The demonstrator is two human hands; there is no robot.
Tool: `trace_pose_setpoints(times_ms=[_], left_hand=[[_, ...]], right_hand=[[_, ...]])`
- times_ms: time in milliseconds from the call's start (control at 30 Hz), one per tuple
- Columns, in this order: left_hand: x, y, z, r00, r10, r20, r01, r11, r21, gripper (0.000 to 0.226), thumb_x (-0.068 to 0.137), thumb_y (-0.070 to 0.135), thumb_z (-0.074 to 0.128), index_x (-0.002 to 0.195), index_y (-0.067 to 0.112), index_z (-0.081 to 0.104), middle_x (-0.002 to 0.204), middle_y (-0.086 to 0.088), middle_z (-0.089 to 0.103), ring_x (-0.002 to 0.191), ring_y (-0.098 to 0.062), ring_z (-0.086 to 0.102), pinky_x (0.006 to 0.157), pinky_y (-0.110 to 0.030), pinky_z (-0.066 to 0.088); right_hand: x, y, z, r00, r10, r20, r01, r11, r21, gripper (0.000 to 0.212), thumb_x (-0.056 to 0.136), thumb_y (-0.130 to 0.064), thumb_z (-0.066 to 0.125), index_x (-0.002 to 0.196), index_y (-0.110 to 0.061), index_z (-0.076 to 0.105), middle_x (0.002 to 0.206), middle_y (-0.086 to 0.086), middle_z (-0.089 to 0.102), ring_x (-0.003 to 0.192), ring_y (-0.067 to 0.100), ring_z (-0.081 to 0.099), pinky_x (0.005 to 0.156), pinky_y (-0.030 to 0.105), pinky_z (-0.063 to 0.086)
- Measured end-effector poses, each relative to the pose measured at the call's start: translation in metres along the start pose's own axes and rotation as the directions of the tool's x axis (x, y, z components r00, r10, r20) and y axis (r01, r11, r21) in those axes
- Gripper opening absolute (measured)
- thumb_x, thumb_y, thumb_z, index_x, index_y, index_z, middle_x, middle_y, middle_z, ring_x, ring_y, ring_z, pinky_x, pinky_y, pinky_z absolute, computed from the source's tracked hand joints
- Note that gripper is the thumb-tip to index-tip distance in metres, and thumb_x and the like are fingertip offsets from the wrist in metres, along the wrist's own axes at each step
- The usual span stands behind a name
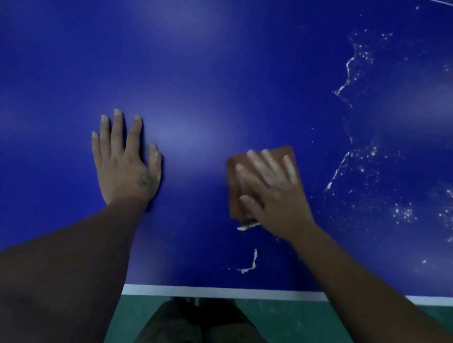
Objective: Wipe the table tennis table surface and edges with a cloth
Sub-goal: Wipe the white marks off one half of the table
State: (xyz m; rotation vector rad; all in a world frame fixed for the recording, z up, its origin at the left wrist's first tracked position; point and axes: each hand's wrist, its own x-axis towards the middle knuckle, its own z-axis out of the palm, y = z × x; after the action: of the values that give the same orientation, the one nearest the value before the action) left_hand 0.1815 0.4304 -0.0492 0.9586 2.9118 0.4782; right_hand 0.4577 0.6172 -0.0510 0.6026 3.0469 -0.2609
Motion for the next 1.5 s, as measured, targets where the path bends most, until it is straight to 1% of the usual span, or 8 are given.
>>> trace_pose_setpoints(times_ms=[167, 300, 533, 667, 900, 1233, 1333, 1500], left_hand=[[0.0, 0.0, -0.004, 0.999, 0.005, 0.052, -0.005, 1.0, 0.0, 0.067, 0.11, 0.051, 0.035, 0.17, 0.021, 0.037, 0.182, -0.009, 0.019, 0.17, -0.033, 0.01, 0.138, -0.051, 0.003], [-0.019, -0.01, -0.008, 0.993, 0.035, 0.116, -0.037, 0.999, 0.019, 0.069, 0.112, 0.054, 0.027, 0.173, 0.023, 0.029, 0.184, -0.007, 0.012, 0.17, -0.031, 0.005, 0.138, -0.05, 0.001], [-0.12, -0.04, -0.027, 0.987, 0.059, 0.148, -0.069, 0.996, 0.062, 0.066, 0.114, 0.054, 0.025, 0.174, 0.026, 0.026, 0.184, -0.007, 0.011, 0.17, -0.031, 0.003, 0.138, -0.052, 0.002], [-0.132, -0.049, -0.029, 0.988, 0.043, 0.145, -0.053, 0.996, 0.066, 0.066, 0.113, 0.053, 0.027, 0.174, 0.027, 0.027, 0.184, -0.007, 0.011, 0.17, -0.032, 0.003, 0.138, -0.053, 0.001], [-0.133, -0.05, -0.023, 0.992, 0.051, 0.117, -0.056, 0.997, 0.044, 0.066, 0.112, 0.051, 0.03, 0.172, 0.026, 0.03, 0.183, -0.008, 0.012, 0.17, -0.034, 0.005, 0.137, -0.052, 0.0], [-0.133, -0.051, -0.023, 0.99, 0.054, 0.131, -0.06, 0.997, 0.047, 0.067, 0.112, 0.053, 0.025, 0.174, 0.028, 0.024, 0.184, -0.008, 0.008, 0.17, -0.033, 0.002, 0.138, -0.053, 0.0], [-0.133, -0.051, -0.023, 0.989, 0.05, 0.14, -0.057, 0.997, 0.044, 0.068, 0.112, 0.053, 0.024, 0.175, 0.028, 0.022, 0.184, -0.007, 0.006, 0.17, -0.033, 0.001, 0.138, -0.053, -0.001], [-0.132, -0.051, -0.024, 0.99, 0.051, 0.134, -0.056, 0.998, 0.036, 0.067, 0.111, 0.052, 0.025, 0.174, 0.027, 0.024, 0.184, -0.008, 0.008, 0.17, -0.033, 0.002, 0.138, -0.053, -0.001]], right_hand=[[-0.04, 0.007, -0.006, 0.793, 0.605, -0.075, -0.605, 0.796, 0.02, 0.063, 0.113, -0.056, 0.031, 0.17, -0.029, 0.028, 0.18, 0.001, 0.014, 0.167, 0.027, 0.007, 0.132, 0.062, 0.004], [-0.033, -0.048, 0.002, 0.591, 0.802, -0.087, -0.798, 0.597, 0.082, 0.067, 0.111, -0.061, 0.02, 0.172, -0.031, 0.021, 0.181, 0.002, 0.008, 0.167, 0.028, 0.002, 0.132, 0.064, 0.004], [-0.065, -0.102, 0.02, 0.934, 0.351, -0.071, -0.352, 0.936, -0.001, 0.063, 0.113, -0.058, 0.03, 0.169, -0.03, 0.03, 0.18, 0.001, 0.014, 0.168, 0.026, 0.006, 0.132, 0.063, 0.007], [-0.116, -0.078, 0.014, 0.945, 0.319, -0.074, -0.321, 0.947, -0.02, 0.061, 0.112, -0.055, 0.037, 0.168, -0.032, 0.034, 0.18, -0.004, 0.014, 0.167, 0.022, 0.008, 0.131, 0.063, 0.012], [-0.125, -0.138, 0.019, 0.426, 0.886, -0.184, -0.887, 0.449, 0.111, 0.062, 0.113, -0.051, 0.036, 0.168, -0.023, 0.035, 0.179, 0.007, 0.02, 0.166, 0.032, 0.015, 0.129, 0.066, 0.014], [-0.157, -0.156, 0.038, 0.941, 0.337, -0.037, -0.338, 0.941, -0.021, 0.062, 0.113, -0.056, 0.035, 0.17, -0.031, 0.029, 0.181, -0.001, 0.011, 0.168, 0.027, 0.008, 0.131, 0.065, 0.012], [-0.191, -0.124, 0.026, 0.915, 0.404, 0.007, -0.403, 0.914, -0.036, 0.063, 0.112, -0.057, 0.032, 0.17, -0.032, 0.027, 0.181, -0.003, 0.009, 0.168, 0.027, 0.006, 0.13, 0.067, 0.013], [-0.155, -0.131, 0.019, 0.621, 0.781, -0.062, -0.782, 0.623, 0.013, 0.069, 0.11, -0.058, 0.026, 0.17, -0.025, 0.03, 0.18, 0.005, 0.014, 0.167, 0.032, 0.009, 0.129, 0.069, 0.012]])
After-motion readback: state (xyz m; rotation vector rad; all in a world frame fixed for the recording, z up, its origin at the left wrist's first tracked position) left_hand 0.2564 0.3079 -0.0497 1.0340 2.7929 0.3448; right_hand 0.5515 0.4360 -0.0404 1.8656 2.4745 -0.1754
